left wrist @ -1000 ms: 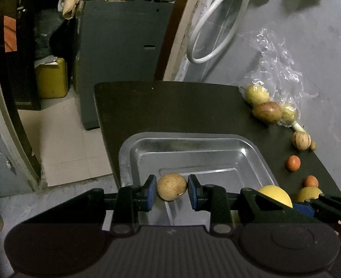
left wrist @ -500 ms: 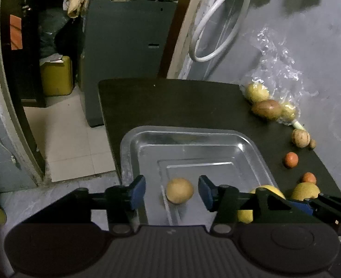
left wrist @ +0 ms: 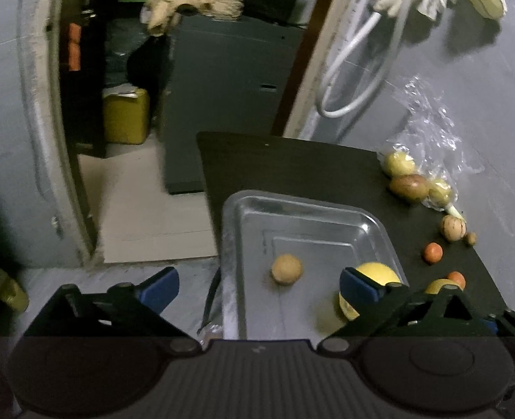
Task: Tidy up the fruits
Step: 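Lower the lemon into the tray and open the right gripper, then withdraw both open grippers from the tray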
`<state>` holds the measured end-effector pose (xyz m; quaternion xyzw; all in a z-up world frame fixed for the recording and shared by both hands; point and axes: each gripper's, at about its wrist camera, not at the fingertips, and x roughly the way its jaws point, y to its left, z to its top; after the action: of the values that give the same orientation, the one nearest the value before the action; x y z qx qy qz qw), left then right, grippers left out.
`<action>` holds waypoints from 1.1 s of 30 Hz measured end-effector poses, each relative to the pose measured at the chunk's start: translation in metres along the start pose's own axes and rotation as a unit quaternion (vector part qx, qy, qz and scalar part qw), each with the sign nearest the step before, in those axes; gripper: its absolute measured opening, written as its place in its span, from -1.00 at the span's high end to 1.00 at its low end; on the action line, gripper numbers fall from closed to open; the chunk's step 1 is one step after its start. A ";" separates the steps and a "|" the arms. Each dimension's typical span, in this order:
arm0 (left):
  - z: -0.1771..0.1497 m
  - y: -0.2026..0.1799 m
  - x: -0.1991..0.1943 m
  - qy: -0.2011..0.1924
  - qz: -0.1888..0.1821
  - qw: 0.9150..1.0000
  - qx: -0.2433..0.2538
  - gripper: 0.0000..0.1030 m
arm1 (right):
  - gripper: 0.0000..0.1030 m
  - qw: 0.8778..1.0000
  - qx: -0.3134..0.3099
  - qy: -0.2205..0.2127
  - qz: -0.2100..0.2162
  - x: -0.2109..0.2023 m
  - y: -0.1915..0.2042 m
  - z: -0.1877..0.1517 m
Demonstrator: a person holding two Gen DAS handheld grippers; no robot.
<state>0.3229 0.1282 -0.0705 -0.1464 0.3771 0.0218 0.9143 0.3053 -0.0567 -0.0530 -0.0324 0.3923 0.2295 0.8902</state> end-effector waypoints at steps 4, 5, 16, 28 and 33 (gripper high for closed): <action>-0.013 0.004 -0.020 -0.001 0.021 1.000 -0.023 -0.99 | -0.96 1.000 -0.016 -0.007 0.015 -0.018 0.004 -0.006; -0.017 0.005 -0.025 -0.001 0.026 0.999 -0.028 -0.99 | -0.97 1.000 -0.019 -0.009 0.018 -0.023 0.005 -0.009; -0.059 0.000 -0.070 0.018 0.061 0.996 -0.056 -0.99 | -0.99 0.996 -0.064 -0.012 0.065 -0.067 0.016 -0.034; -0.093 -0.029 -0.094 0.055 0.067 0.995 -0.056 -0.99 | -0.99 0.994 -0.069 0.012 0.079 -0.090 -0.011 -0.059; -0.107 -0.048 -0.095 0.067 0.063 0.995 -0.042 -0.99 | -0.99 0.996 -0.059 0.022 0.067 -0.097 -0.030 -0.068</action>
<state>0.1896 0.0585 -0.0641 -0.1615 0.4445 0.0847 0.8770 0.2151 -0.1371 -0.0343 -0.0636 0.3988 0.3106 0.8605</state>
